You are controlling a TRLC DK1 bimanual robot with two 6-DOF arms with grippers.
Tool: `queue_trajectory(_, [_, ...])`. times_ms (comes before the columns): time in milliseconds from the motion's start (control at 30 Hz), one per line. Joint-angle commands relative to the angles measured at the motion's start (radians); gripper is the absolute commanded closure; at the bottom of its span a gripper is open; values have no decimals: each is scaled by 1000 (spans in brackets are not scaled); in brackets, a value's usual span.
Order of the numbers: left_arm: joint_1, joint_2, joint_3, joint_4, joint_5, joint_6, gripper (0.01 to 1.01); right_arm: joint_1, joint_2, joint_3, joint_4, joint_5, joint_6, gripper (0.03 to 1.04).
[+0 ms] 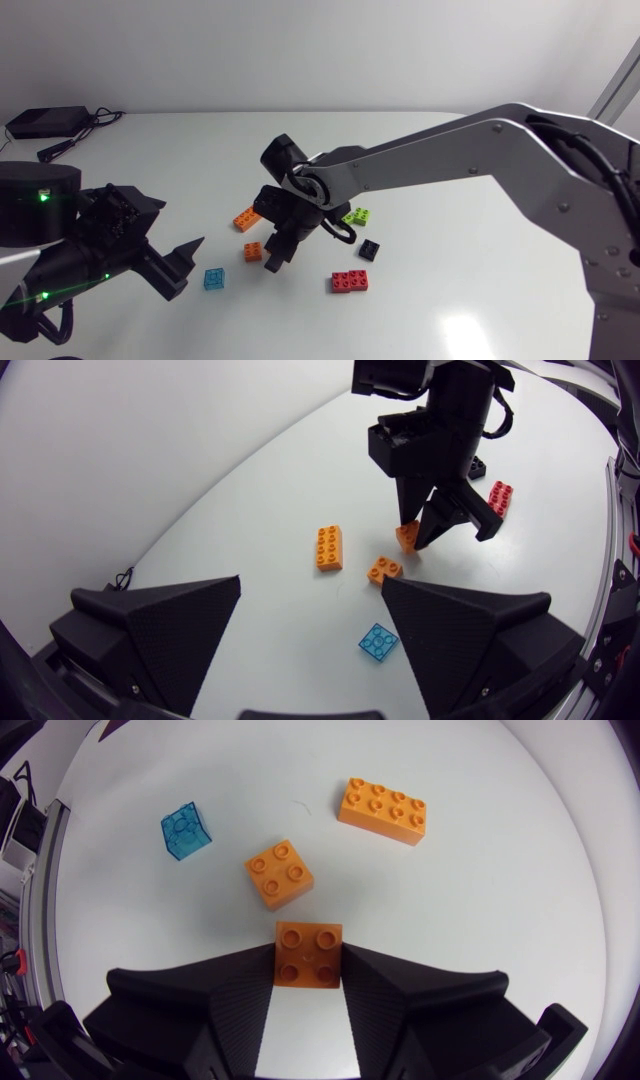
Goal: Separate the duplo bricks
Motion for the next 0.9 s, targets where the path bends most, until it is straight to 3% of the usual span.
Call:
queue_trajectory(0, [8,15,-6,13,11,11,43,13,32,32,-25,12,-19,557])
queue_trajectory(67, [10,15,-6,13,14,13,43,16,36,35,-28,22,-24,538])
queue_trajectory(167, [11,15,-9,13,17,13,43,19,44,44,-35,28,-24,393])
queue_trajectory(533, [16,-14,-9,8,26,15,43,19,-16,9,-43,35,-8,133])
queue_trajectory(867, [61,-57,48,-21,6,28,43,-55,-352,-156,6,164,19,70])
